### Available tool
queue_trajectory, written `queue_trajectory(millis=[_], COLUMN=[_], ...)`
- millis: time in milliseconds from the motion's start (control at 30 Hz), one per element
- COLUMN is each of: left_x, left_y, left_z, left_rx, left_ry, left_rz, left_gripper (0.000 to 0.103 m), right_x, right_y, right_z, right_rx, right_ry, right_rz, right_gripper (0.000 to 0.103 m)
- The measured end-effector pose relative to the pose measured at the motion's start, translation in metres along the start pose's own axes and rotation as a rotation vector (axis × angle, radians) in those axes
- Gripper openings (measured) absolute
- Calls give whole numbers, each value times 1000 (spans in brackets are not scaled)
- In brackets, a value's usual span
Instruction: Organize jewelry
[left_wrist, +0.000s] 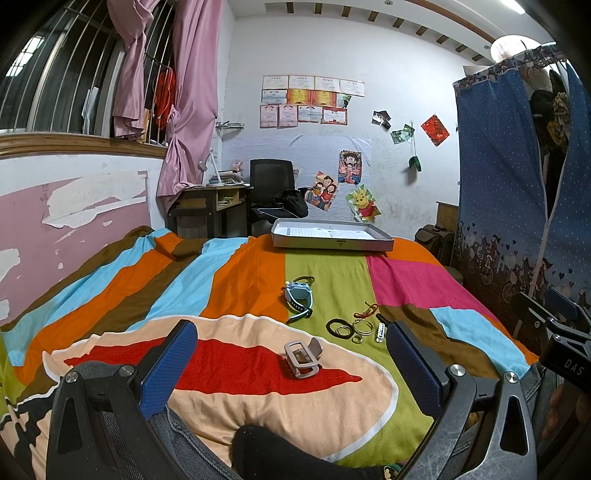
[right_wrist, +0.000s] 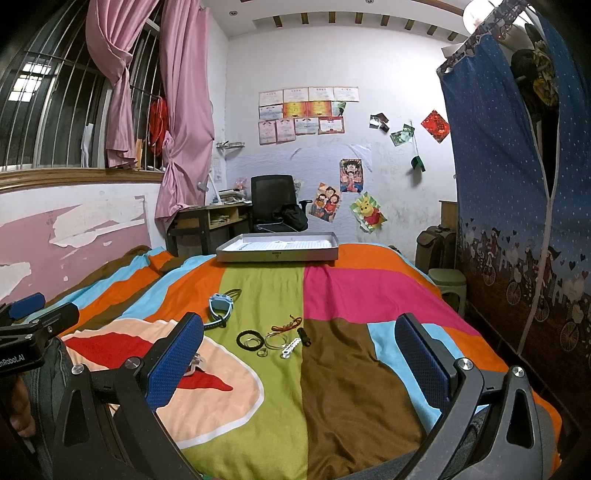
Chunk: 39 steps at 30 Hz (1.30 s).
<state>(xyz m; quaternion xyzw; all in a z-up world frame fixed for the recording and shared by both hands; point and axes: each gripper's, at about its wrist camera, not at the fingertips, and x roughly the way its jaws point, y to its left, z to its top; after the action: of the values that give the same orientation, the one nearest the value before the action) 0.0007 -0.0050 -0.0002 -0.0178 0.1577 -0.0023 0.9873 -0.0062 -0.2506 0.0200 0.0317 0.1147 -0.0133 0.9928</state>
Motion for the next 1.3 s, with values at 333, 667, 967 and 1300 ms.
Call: queue_trajectory(millis=[333, 667, 967, 1300], left_x=[0, 2, 16, 81], left_y=[0, -2, 1, 8], left_z=[0, -1, 18, 37], left_rx=[0, 0, -89, -151], left_ry=[1, 7, 19, 133], left_rz=[0, -5, -75, -22], left_gripper=[103, 103, 103, 103], right_x=[-1, 0, 25, 88], right_y=[0, 2, -18, -10], right_z=[1, 3, 9, 42], right_rx=[2, 6, 95, 90], right_ry=[1, 4, -2, -30], right_rz=[0, 1, 57, 75], right_gripper=[102, 102, 102, 102])
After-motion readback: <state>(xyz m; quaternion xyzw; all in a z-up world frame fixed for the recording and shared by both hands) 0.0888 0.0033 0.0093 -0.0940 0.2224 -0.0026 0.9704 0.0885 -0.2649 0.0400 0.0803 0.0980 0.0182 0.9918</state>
